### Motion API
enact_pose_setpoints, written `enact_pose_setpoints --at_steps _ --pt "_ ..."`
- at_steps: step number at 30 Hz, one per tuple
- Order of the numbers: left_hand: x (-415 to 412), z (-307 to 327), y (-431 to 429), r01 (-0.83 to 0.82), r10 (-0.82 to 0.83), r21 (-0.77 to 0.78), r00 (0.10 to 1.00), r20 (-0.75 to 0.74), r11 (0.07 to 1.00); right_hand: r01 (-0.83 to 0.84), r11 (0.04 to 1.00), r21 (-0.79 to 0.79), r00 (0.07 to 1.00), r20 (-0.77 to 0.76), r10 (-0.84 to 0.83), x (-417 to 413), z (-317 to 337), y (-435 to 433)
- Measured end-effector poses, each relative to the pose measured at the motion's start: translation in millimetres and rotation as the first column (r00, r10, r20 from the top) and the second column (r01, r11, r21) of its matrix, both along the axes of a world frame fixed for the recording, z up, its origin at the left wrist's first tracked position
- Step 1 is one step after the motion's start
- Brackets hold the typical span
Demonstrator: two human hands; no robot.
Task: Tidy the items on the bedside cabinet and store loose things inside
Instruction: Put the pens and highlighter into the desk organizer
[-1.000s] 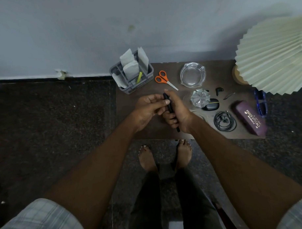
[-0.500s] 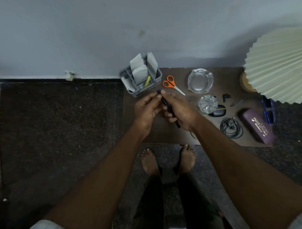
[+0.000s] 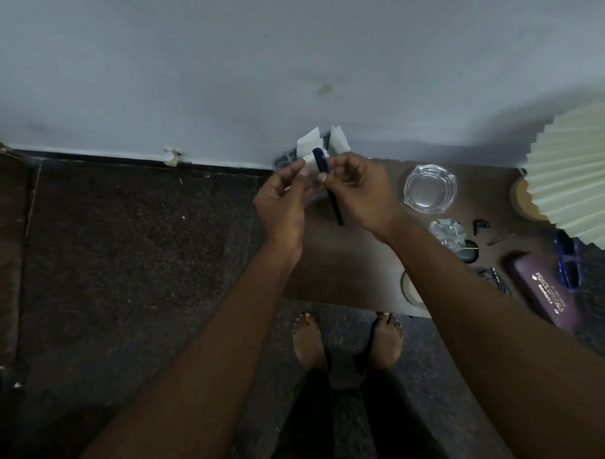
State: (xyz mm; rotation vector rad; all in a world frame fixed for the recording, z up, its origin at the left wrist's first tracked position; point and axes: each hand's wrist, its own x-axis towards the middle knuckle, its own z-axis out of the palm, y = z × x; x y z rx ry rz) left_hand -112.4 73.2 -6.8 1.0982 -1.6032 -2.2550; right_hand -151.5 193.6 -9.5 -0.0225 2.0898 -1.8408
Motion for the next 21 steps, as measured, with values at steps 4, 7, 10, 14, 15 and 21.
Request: enact_pose_setpoints --at_steps 4,7,10,14,15,21 --pt "0 -5 -14 -0.052 0.055 -0.048 0.997 0.058 0.997 0.017 0.997 0.074 0.996 -0.088 -0.010 -17 -1 -4" --pt "5 -13 -18 -0.055 0.062 -0.078 0.994 0.093 0.995 0.017 0.991 0.132 0.992 -0.124 -0.001 -23 0 -6" --pt "12 -19 -18 -0.061 0.075 -0.123 0.991 0.111 0.990 -0.006 0.978 0.210 0.979 -0.197 0.048 -22 -6 -9" --pt "18 -28 -20 -0.047 0.077 -0.178 0.983 0.169 0.983 -0.013 0.948 0.317 0.969 -0.231 0.090 -18 -13 -14" --pt "19 -30 -21 -0.046 0.081 -0.192 0.981 0.178 0.980 -0.022 0.941 0.338 0.968 -0.227 0.104 -18 -15 -16" --pt "20 -38 -26 -0.021 0.086 -0.243 0.962 0.257 0.970 -0.075 0.854 0.515 0.957 -0.205 0.207 -18 -19 -23"
